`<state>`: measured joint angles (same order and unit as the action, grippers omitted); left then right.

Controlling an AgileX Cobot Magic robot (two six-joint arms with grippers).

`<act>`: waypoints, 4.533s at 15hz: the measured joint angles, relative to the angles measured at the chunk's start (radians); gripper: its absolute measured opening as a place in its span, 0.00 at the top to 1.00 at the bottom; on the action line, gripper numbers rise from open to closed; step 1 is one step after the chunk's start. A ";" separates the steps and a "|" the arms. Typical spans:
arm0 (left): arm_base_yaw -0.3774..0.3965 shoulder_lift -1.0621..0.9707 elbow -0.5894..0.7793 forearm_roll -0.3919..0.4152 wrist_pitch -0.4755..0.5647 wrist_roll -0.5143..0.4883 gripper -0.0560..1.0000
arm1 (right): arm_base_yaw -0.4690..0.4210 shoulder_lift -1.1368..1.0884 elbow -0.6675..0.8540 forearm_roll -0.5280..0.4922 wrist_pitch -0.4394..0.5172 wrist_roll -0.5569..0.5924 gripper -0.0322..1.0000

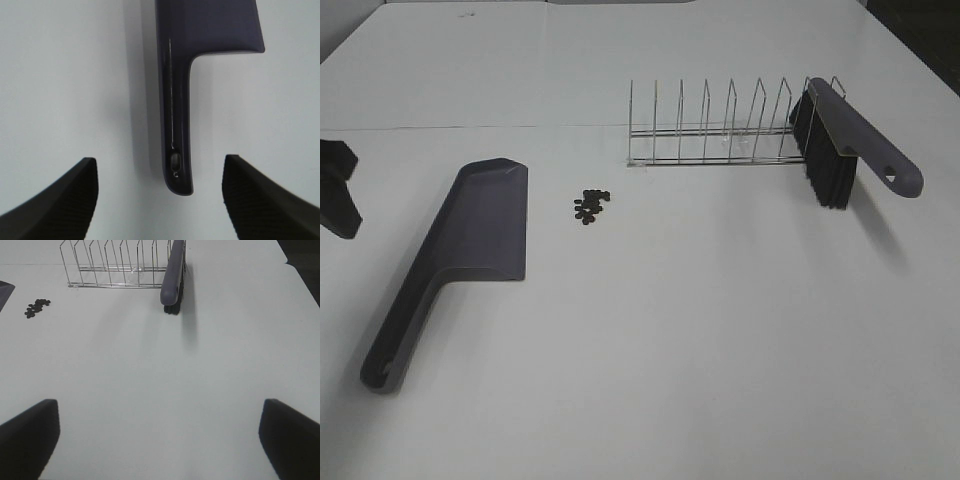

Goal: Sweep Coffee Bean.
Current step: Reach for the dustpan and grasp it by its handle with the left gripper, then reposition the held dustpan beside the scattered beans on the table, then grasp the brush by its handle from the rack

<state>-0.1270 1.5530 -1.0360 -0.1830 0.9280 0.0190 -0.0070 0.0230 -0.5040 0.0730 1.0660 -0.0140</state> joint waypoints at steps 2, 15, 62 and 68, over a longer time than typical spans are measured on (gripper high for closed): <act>-0.023 0.073 -0.001 0.008 0.002 -0.046 0.34 | 0.000 0.000 0.000 0.000 0.000 0.000 0.04; -0.077 0.271 -0.002 0.041 -0.123 -0.089 0.34 | 0.000 0.000 0.000 0.000 0.000 0.000 0.04; -0.120 0.409 -0.009 0.061 -0.230 -0.132 0.70 | 0.000 0.228 -0.015 0.000 -0.047 0.000 0.04; -0.120 0.409 -0.009 0.061 -0.230 -0.132 0.70 | 0.000 0.605 -0.038 0.065 -0.358 0.000 0.04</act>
<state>-0.2470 1.9620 -1.0450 -0.1220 0.6980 -0.1130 -0.0070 0.6280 -0.5420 0.1380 0.7080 -0.0140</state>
